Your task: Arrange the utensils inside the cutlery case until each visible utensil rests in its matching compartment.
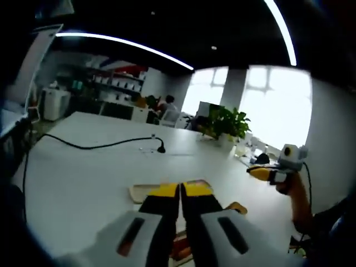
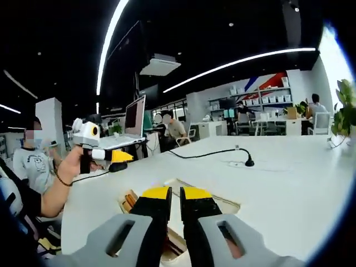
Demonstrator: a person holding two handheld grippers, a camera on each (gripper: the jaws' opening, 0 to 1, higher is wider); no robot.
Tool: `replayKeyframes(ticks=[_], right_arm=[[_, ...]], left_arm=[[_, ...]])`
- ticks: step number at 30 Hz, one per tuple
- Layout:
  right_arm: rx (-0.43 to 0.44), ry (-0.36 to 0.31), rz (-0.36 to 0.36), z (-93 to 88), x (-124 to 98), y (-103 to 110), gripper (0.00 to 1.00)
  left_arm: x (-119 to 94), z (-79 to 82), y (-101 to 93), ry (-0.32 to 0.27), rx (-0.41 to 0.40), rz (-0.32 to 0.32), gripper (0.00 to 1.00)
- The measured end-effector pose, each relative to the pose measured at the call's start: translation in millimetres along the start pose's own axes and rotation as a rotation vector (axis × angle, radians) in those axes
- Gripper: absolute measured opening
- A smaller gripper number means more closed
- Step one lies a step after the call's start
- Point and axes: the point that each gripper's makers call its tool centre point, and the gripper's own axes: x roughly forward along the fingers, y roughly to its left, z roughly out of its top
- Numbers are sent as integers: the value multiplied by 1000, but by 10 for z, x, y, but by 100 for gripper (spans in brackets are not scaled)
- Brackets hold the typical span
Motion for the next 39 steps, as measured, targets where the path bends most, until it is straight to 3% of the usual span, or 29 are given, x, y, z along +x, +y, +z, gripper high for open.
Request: replayKeyframes(ticks=[5,9,13,16,18,20,21,24,29,33,36,39], right_arm=[[-24,-15,-39,227,50,-135,9],[-39,16,-99,231,163,-346,12],[10,87,-136,7,269,-466,13],[72,75,-124,-131,354,-466,18],[91,90,-166,-286,406,-563,19],[104,154,-194,-480,430,-671,20],[118,143,-203,-517,448,-734,21],[157,203,-252,-734,415,-909,23],[191,233,-296,-875,419,-1100,27],[190,250,-289,-961,468,-1149,39],[213,310,-301,-1107,471,-1167,41],[226,324,-292,-1168,485,-1157,42]], left_arm=[[314,16,132,63,49,73,2],[516,-84,245,110,34,106,5],[662,-207,452,123,35,177,9],[688,-305,515,148,48,184,22],[704,-364,561,162,28,182,23],[734,-442,628,178,-27,191,30],[748,-472,663,181,-58,200,32],[787,-522,731,183,-78,202,34],[855,-587,745,203,-126,179,47],[896,-644,715,215,-133,163,49],[924,-706,725,228,-144,162,50],[936,-775,708,252,-149,159,49]])
